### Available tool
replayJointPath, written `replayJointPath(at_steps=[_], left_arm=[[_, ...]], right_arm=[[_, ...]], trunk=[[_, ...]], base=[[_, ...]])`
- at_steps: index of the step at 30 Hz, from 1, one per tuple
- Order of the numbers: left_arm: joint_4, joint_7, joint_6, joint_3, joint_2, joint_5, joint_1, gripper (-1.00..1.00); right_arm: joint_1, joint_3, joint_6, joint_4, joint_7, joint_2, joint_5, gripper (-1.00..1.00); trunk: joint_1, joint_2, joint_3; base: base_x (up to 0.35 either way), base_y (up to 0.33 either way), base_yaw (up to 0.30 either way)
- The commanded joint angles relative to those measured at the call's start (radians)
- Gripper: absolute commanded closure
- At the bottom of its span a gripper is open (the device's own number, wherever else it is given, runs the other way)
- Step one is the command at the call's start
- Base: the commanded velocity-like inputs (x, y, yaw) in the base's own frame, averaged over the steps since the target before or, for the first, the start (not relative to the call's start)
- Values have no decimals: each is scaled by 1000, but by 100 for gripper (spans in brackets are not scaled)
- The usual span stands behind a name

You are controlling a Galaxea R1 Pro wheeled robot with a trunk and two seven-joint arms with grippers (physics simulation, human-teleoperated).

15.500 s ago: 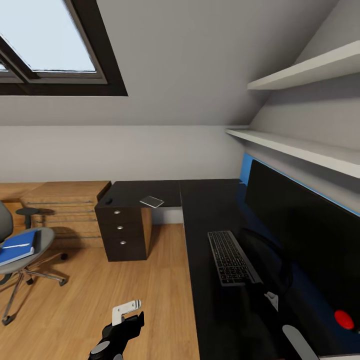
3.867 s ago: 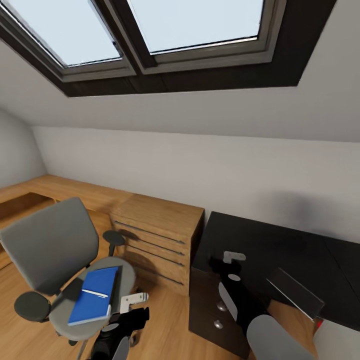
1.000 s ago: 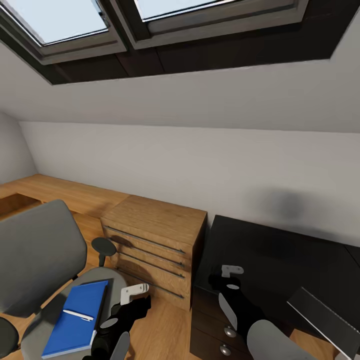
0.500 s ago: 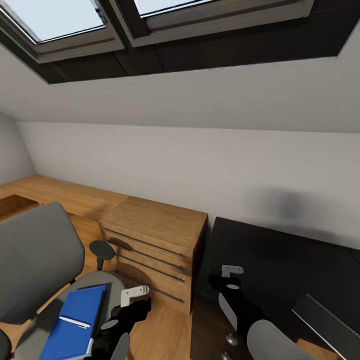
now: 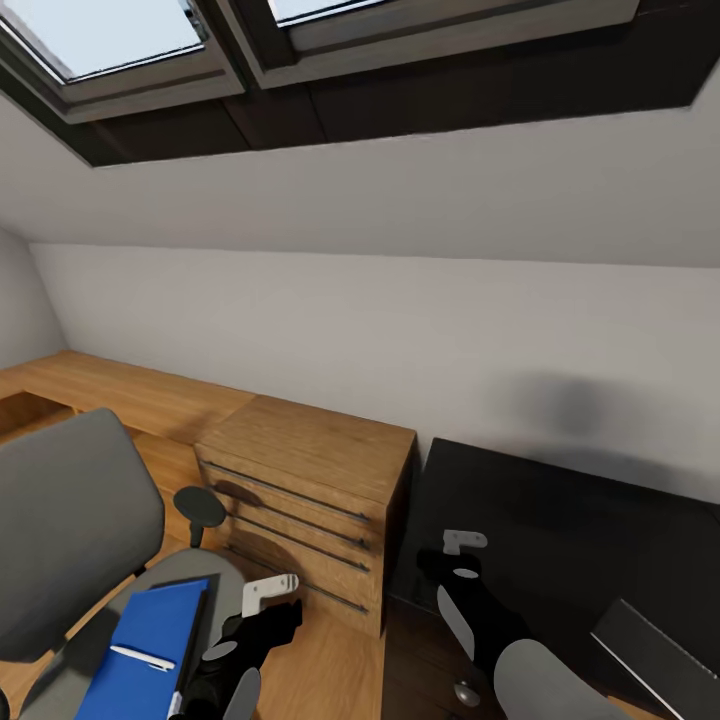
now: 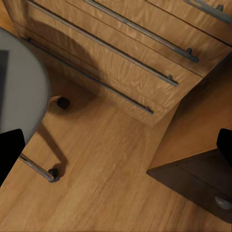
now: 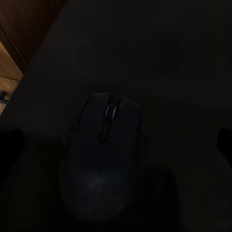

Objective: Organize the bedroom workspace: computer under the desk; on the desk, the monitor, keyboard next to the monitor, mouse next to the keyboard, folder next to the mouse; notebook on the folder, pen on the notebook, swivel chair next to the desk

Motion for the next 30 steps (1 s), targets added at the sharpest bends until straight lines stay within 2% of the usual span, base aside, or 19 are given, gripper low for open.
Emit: replayJointPath(at_steps=[1, 15, 22, 26, 30], left_arm=[[-1, 10, 2, -1, 0, 11, -1, -100], [-3, 14, 2, 1, 0, 11, -1, -100], [-3, 14, 2, 1, 0, 11, -1, -100], [-3, 14, 2, 1, 0, 11, -1, -100], [-3, 14, 2, 1, 0, 11, -1, -100]], right_arm=[[0, 5, 6, -2, -6, 0, -7, -100], [0, 4, 5, -10, -4, 0, -12, -100], [0, 4, 8, -7, -1, 0, -14, -100], [0, 2, 41, -6, 7, 0, -16, -100], [0, 0, 68, -7, 21, 0, -17, -100]], trunk=[[4, -8, -4], [58, -106, -48], [58, -106, -48], [58, -106, -48], [73, -134, -61]], base=[[6, 0, 0], [1, 0, 0], [0, 0, 0], [0, 0, 0], [0, 0, 0]])
